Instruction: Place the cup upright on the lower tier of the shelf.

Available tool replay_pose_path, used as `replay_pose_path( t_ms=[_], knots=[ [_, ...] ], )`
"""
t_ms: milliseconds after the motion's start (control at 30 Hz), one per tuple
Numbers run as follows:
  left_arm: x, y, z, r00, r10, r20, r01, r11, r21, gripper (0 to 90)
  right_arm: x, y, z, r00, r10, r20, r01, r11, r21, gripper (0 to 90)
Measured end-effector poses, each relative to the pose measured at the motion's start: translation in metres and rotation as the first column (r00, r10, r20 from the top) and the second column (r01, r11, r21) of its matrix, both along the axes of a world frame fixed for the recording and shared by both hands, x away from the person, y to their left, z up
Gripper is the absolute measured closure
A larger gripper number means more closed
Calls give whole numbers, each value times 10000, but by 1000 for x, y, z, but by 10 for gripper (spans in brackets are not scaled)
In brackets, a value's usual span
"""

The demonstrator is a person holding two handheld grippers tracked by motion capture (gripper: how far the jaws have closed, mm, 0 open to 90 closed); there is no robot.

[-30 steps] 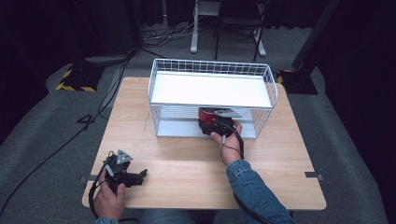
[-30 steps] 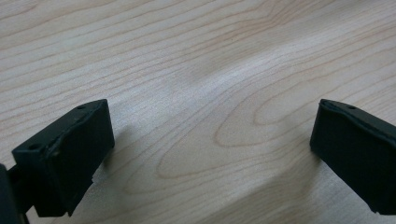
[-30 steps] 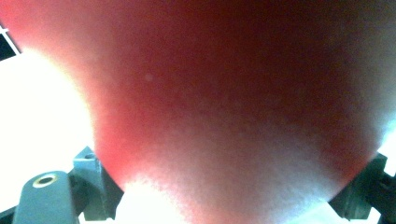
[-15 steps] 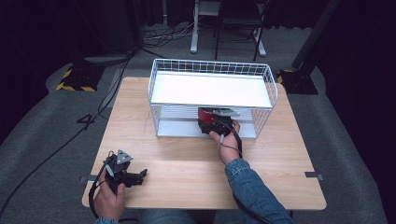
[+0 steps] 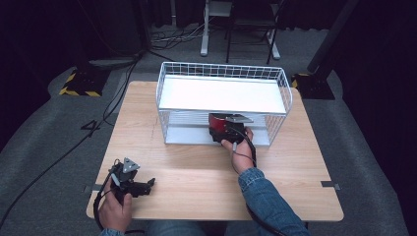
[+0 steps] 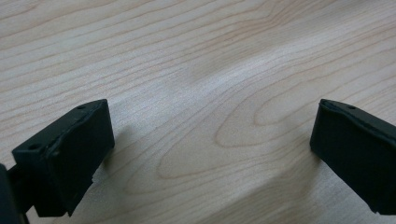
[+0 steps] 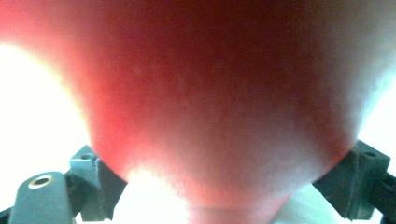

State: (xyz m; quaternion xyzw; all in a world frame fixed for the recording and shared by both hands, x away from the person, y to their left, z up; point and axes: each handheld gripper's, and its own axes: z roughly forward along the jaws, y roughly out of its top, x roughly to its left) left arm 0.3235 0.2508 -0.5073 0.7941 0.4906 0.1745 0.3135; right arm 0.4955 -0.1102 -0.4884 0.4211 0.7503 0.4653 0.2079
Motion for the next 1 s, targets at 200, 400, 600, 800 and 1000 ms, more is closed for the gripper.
replay_pose_path(
  t_ms=[200, 400, 600, 800, 1000],
  knots=[
    [0, 0, 0, 10000, -10, 3, 10, 10000, 20, 0, -8, -6, -2, 9991, 276, -329, -286, 9991, -309, 157],
    [0, 0, 0, 10000, 2, 9, -2, 10000, 11, 0, -16, -17, 0, 9988, 447, -188, -453, 9984, -344, 157],
    [-1, 0, 0, 10000, 7, 12, -7, 10000, 31, 0, -27, -28, 8, 9974, 718, 45, -716, 9967, -371, 157],
    [-2, 1, 0, 10000, 31, 24, -32, 10000, 45, 1, -40, -39, 19, 9955, 942, 121, -939, 9953, -256, 157],
    [-2, 1, 0, 10000, 30, 21, -30, 10000, 46, 0, -56, -53, 32, 9936, 1112, 187, -1109, 9937, -150, 158]
  ],
)
